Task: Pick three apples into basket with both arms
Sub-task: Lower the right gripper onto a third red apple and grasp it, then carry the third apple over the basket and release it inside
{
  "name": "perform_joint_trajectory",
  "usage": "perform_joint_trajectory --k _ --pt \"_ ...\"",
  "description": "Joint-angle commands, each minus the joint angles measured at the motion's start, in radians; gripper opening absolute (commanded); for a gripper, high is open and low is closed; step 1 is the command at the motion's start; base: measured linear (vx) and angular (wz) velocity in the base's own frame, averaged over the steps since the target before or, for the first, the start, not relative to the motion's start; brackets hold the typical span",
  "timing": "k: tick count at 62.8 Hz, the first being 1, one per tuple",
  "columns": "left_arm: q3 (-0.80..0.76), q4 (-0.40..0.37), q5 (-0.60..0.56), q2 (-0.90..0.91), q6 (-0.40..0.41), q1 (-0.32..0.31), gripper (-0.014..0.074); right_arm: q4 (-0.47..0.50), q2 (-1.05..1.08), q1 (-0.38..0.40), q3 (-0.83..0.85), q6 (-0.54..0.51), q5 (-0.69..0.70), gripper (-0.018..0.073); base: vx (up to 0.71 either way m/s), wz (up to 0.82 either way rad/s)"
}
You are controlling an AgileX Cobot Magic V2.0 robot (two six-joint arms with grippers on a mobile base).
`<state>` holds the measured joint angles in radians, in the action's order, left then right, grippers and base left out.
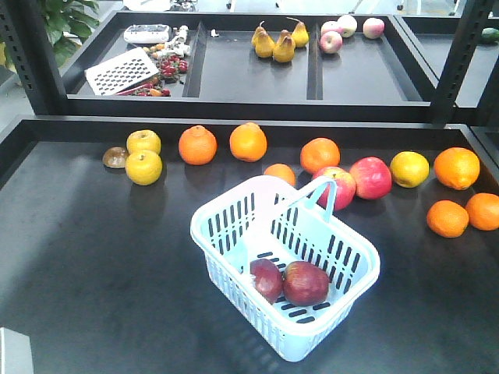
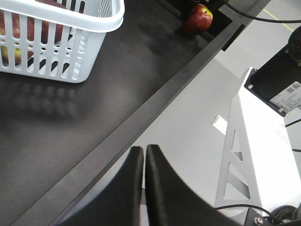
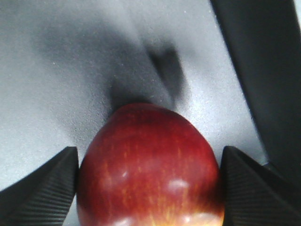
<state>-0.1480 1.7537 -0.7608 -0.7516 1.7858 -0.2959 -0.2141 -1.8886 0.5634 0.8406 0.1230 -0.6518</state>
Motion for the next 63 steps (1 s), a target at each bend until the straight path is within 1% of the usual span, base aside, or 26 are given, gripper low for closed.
perform_joint_trajectory --k 1,8,12,16,23,24,30,31,36,37,41,43,47,51,52,55,56,63 --pt "-0.022 -0.013 -0.002 0.003 -0.001 0.000 -0.0006 0.053 0.083 0.004 0.017 -0.041 -0.008 0.0228 0.00 0.00" --pt "-0.022 -0.013 -0.002 0.003 -0.001 0.000 -0.0006 0.174 0.153 0.004 0.033 -0.134 -0.030 0.0055 0.00 0.00" --pt "-0.022 -0.013 -0.002 0.003 -0.001 0.000 -0.0006 0.279 0.201 0.004 0.048 -0.231 -0.051 -0.0016 0.00 0.00" --pt "-0.022 -0.013 -0.002 0.003 -0.001 0.000 -0.0006 0.380 0.249 0.004 0.060 -0.338 -0.072 -0.0011 0.00 0.00" --pt "-0.022 -0.013 -0.002 0.003 -0.001 0.000 -0.0006 0.599 0.349 0.004 0.066 -0.514 -0.125 -0.0008 0.00 0.00" --pt "-0.022 -0.013 -0.002 0.003 -0.001 0.000 -0.0006 0.645 0.363 0.004 0.066 -0.538 -0.137 -0.0008 0.00 0.00" --pt "-0.022 -0.013 -0.002 0.003 -0.001 0.000 -0.0006 0.832 0.455 0.003 0.066 -0.702 -0.202 -0.0006 0.00 0.00" --pt "-0.022 -0.013 -0.002 0.003 -0.001 0.000 -0.0006 0.876 0.468 0.003 0.066 -0.727 -0.213 -0.0006 0.00 0.00" --pt "-0.022 -0.013 -0.002 0.003 -0.001 0.000 -0.0006 1.024 0.536 0.003 0.059 -0.838 -0.262 -0.0004 0.00 0.00" --pt "-0.022 -0.013 -0.002 0.003 -0.001 0.000 -0.0006 1.066 0.552 0.001 0.056 -0.856 -0.278 -0.0003 0.00 0.00" --pt "-0.022 -0.013 -0.002 0.003 -0.001 0.000 -0.0006 1.166 0.592 -0.028 0.040 -0.920 -0.300 -0.0003 0.00 0.00" --pt "-0.022 -0.013 -0.002 0.003 -0.001 0.000 -0.0006 1.196 0.610 -0.051 0.034 -0.939 -0.301 -0.0002 0.00 0.00" --pt "-0.022 -0.013 -0.002 0.003 -0.001 0.000 -0.0006 1.241 0.627 -0.126 0.022 -0.956 -0.295 -0.0001 0.00 0.00" --pt "-0.022 -0.013 -0.002 0.003 -0.001 0.000 -0.0006 1.256 0.627 -0.240 0.022 -0.953 -0.270 -0.0001 0.00 0.00" --pt "-0.022 -0.013 -0.002 0.003 -0.001 0.000 -0.0006 1.259 0.627 -0.279 0.022 -0.953 -0.253 -0.0001 0.00 0.00" --pt "-0.022 -0.013 -0.002 0.003 -0.001 0.000 -0.0006 1.259 0.627 -0.362 0.022 -0.953 -0.200 0.0000 0.00 0.00" --pt "-0.022 -0.013 -0.002 0.003 -0.001 0.000 -0.0006 1.259 0.627 -0.404 0.022 -0.952 -0.166 0.0000 0.00 0.00" --pt "-0.022 -0.013 -0.002 0.003 -0.001 0.000 -0.0006 1.254 0.606 -0.607 0.023 -0.942 0.033 0.0009 0.00 0.00"
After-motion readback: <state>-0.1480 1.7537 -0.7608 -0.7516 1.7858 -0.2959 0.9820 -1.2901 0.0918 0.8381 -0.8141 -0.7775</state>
